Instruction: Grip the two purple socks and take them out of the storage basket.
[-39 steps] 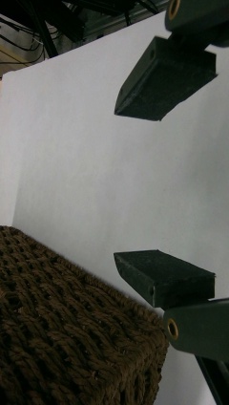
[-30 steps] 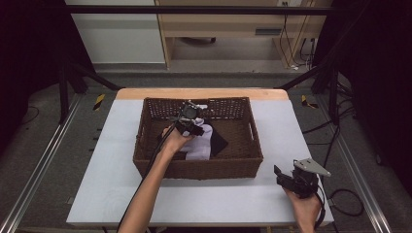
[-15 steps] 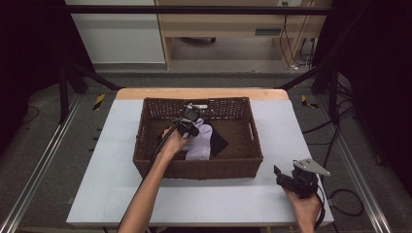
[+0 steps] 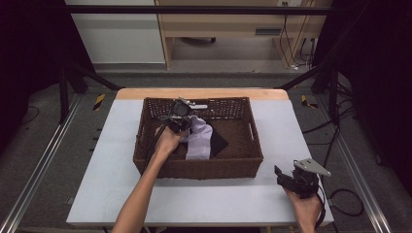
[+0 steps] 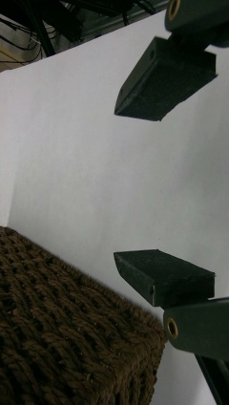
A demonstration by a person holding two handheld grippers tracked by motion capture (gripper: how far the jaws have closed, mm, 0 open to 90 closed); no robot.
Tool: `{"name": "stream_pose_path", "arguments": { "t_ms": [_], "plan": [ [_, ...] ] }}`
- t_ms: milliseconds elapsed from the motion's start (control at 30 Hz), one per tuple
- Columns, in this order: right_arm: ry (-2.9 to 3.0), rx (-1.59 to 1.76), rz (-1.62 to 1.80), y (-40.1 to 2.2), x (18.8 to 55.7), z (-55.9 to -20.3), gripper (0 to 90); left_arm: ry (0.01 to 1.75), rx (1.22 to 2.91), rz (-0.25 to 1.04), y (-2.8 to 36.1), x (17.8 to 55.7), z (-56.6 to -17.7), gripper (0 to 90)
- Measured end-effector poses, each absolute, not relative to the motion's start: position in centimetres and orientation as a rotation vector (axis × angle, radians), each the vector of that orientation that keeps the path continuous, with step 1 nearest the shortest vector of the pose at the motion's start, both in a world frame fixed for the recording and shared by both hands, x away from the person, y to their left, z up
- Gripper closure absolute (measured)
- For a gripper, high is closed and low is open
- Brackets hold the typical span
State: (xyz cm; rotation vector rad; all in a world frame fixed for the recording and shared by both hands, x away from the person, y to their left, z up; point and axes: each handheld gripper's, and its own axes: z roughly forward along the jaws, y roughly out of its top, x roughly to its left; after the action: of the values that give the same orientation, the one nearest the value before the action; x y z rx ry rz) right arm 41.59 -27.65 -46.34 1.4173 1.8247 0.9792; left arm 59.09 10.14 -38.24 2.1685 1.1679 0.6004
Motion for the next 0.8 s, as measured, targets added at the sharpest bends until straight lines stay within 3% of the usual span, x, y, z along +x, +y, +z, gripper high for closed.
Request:
{"name": "stream_pose_path", "arguments": {
  "t_ms": [400, 800],
  "plan": [
    [1.817, 1.417, 0.974, -27.7, 41.6, -46.3, 26.3, 1.044, 1.931, 0.683, 13.4, 55.0, -34.8, 84.9],
    [1.81, 1.421, 0.976, -27.8, 41.5, -46.2, 29.3, 0.947, 1.749, 0.615, 16.0, 50.7, -32.7, 84.9]
  ]
}}
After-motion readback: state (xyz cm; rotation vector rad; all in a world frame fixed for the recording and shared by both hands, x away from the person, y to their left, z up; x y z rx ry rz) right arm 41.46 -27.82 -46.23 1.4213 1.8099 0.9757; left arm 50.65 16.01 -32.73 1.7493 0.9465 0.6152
